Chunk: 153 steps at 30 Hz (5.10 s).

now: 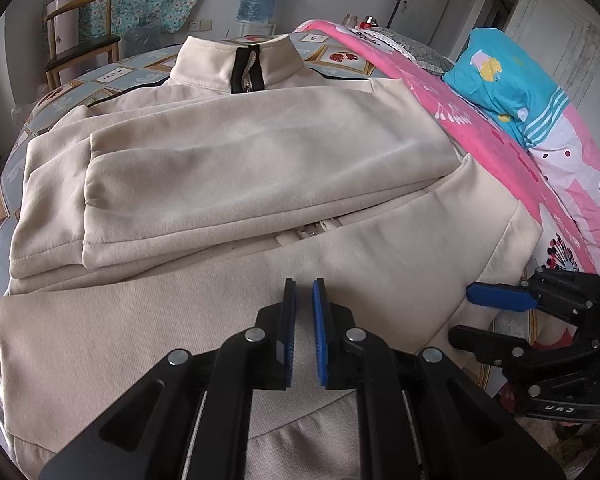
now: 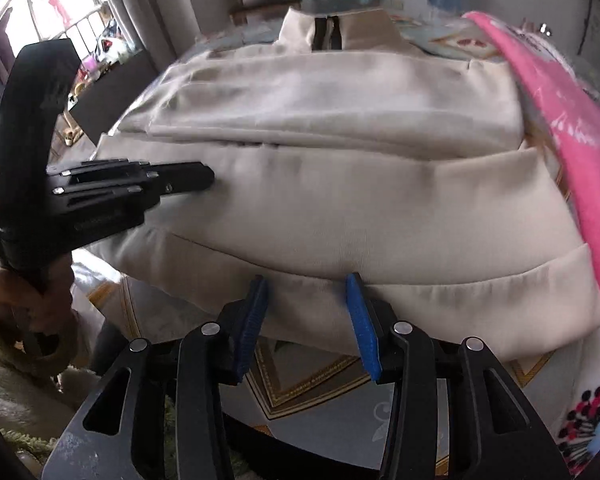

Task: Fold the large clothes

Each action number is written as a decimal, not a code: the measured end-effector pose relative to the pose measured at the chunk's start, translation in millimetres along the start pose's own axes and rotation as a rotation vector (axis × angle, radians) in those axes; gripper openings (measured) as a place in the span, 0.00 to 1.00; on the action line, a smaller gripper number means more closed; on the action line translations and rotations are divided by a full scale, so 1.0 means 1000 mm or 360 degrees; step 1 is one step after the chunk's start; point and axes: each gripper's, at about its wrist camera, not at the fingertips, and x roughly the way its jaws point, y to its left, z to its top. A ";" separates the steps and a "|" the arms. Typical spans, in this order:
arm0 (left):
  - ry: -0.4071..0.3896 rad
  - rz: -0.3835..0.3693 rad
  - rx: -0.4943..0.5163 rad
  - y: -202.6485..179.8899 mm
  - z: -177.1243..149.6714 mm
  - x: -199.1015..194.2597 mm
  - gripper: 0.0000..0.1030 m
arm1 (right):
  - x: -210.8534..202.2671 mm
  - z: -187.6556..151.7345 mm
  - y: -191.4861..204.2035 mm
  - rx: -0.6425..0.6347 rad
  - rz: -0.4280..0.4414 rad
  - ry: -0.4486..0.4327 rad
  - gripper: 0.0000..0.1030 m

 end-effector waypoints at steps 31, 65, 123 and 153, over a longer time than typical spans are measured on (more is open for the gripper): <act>0.0066 -0.0114 -0.0065 0.011 -0.027 -0.041 0.08 | 0.008 0.007 0.017 -0.0070 0.0158 -0.0030 0.37; -0.0081 0.0405 -0.0573 0.097 -0.054 -0.101 0.23 | -0.010 0.015 -0.065 0.0291 0.0101 -0.0080 0.74; 0.0097 0.0344 -0.0537 0.150 0.273 0.089 0.50 | 0.144 0.363 -0.149 0.0330 0.0335 0.0172 0.56; 0.0085 0.0299 -0.0275 0.117 0.279 0.107 0.07 | 0.134 0.343 -0.131 0.0054 0.0335 0.0097 0.05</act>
